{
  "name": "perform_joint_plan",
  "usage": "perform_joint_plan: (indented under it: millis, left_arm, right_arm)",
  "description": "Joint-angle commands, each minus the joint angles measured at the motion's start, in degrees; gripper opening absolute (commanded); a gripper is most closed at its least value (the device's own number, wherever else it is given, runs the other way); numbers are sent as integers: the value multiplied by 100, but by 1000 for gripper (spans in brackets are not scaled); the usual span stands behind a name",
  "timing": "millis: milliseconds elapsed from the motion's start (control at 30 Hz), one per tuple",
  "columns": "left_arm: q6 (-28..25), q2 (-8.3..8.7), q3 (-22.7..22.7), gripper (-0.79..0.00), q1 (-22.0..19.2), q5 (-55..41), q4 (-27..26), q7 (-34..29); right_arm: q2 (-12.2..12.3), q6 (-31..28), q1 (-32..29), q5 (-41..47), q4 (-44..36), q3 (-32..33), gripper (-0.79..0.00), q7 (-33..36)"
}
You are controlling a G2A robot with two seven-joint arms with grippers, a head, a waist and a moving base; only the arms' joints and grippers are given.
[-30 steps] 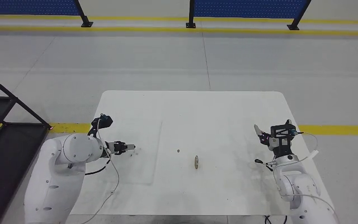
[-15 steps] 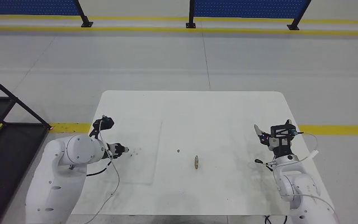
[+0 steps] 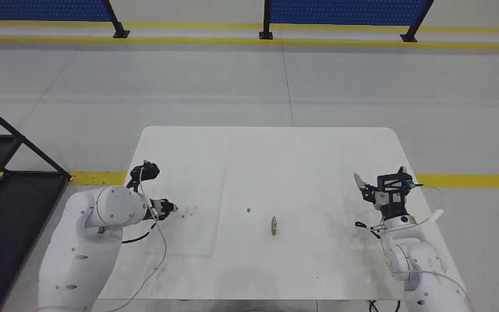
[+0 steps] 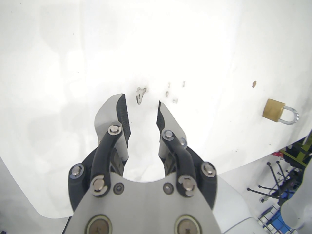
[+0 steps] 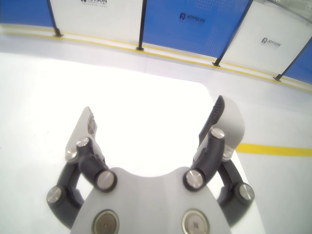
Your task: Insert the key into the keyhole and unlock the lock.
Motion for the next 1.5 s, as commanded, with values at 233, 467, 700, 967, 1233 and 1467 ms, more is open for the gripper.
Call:
perform_joint_plan:
  millis: [233,467,700,967,1233,1467]
  left_arm:
    - [5,25,72,-548,-71,-9,79,15]
    - [14,44,124,-588,-143,-20,206,48]
    - [31,60,165,-582,-213,-101,320,84]
    - [21,80,216,-665,-286,-182,421,99]
    - [4,104,260,-785,-345,-269,491,91]
    - [19,146,199,-785,-251,-199,135,20]
  right_arm:
    - [0,0,0,0,0,0,0,0]
    - [0,0,0,0,0,0,0,0]
    - [0,0,0,0,0,0,0,0]
    - [0,0,0,0,0,0,0,0]
    - [0,0,0,0,0,0,0,0]
    - [0,0,0,0,0,0,0,0]
